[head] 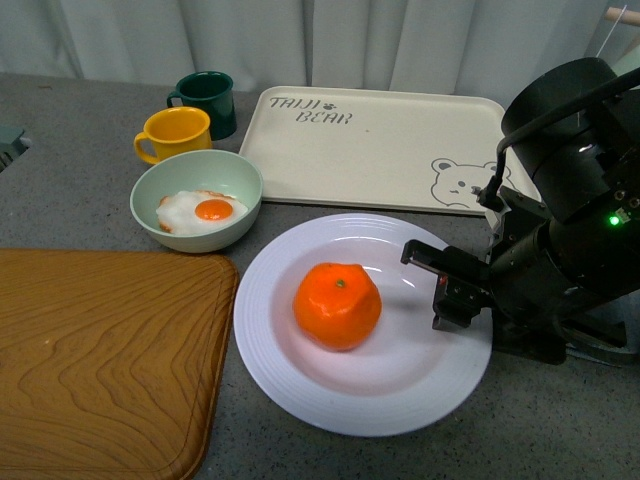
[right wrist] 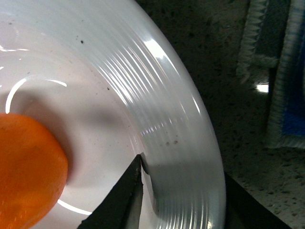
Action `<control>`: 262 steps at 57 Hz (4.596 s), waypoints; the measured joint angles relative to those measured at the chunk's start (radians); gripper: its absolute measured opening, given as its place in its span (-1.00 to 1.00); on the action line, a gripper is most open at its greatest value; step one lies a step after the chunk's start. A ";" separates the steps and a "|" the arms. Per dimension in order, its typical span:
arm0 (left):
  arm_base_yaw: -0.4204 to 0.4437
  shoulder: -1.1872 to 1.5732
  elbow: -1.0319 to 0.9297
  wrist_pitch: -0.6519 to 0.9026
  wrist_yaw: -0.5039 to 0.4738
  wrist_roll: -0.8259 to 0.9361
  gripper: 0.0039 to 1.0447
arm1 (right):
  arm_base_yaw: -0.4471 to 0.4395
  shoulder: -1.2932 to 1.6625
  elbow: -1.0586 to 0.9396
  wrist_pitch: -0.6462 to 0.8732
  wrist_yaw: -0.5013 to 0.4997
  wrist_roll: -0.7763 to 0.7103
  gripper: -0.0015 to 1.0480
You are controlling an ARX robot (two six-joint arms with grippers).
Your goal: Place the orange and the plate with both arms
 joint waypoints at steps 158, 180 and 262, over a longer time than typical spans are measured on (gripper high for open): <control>0.000 0.000 0.000 0.000 0.000 0.000 0.88 | -0.200 0.353 0.407 0.639 -0.323 0.155 0.16; 0.000 0.000 0.000 0.000 0.000 0.000 0.88 | -0.218 0.051 -0.096 1.291 0.228 -0.438 0.33; 0.000 0.000 0.000 0.000 0.000 0.000 0.88 | -0.322 -1.249 -0.941 0.940 0.157 -0.627 -0.98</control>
